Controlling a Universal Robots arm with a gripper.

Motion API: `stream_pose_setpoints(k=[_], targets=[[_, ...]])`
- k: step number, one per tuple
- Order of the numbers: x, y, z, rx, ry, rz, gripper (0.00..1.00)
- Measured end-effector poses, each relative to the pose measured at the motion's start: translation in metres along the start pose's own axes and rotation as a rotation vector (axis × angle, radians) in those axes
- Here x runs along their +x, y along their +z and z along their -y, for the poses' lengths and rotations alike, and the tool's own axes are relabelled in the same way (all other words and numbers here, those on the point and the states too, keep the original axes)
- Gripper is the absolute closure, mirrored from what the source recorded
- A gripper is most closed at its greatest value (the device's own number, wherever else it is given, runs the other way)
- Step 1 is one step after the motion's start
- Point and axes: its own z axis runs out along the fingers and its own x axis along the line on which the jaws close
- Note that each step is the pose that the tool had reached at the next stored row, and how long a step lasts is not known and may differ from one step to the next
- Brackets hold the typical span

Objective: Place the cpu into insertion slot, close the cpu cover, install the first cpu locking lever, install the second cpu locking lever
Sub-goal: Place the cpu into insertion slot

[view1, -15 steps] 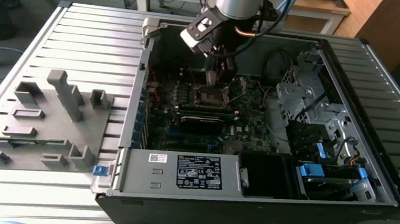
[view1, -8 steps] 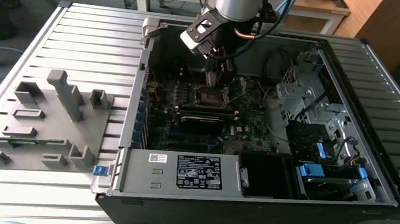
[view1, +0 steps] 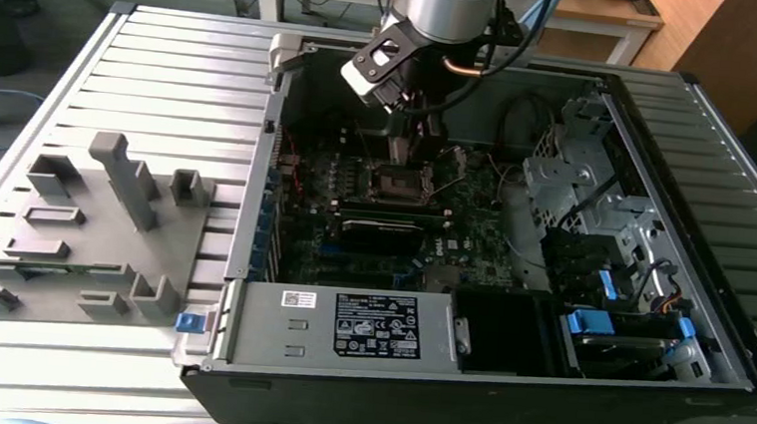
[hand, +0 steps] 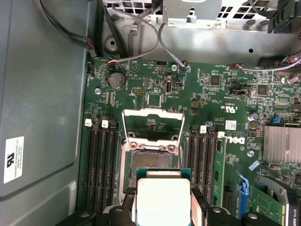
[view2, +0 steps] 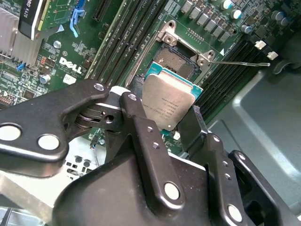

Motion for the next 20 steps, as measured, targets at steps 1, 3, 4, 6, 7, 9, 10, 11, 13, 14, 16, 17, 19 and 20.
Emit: stream_pose_setpoints(k=[1,3,4,6,7,9,10,11,13,14,16,17,19,20], targets=[[0.0003,0.0002,0.0000,0.0000,0.000,-0.0004,0.46],[0.0009,0.0010,0.0000,-0.0001,0.000,-0.0009,0.46],[0.0013,0.0015,0.0000,-0.0001,0.000,-0.0008,0.46],[0.0027,0.0026,-0.0003,0.0001,0.000,-0.0006,0.46],[0.0033,0.0031,-0.0007,0.0000,0.000,-0.0006,0.46],[0.0043,0.0047,-0.0014,-0.0001,0.000,-0.0008,0.46],[0.0045,0.0059,-0.0016,-0.0001,0.000,-0.0009,0.46],[0.0047,0.0073,-0.0016,0.0000,0.000,-0.0008,0.46],[0.0051,0.0111,-0.0016,0.0000,0.000,-0.0007,0.46],[0.0053,0.0129,-0.0016,0.0000,0.000,-0.0008,0.46],[0.0056,0.0160,-0.0016,-0.0001,0.000,-0.0008,0.46],[0.0057,0.0171,-0.0016,0.0000,0.000,-0.0007,0.46],[0.0058,0.0178,-0.0016,0.0001,0.000,-0.0005,0.46],[0.0058,0.0180,-0.0016,0.0001,0.000,-0.0005,0.46]])
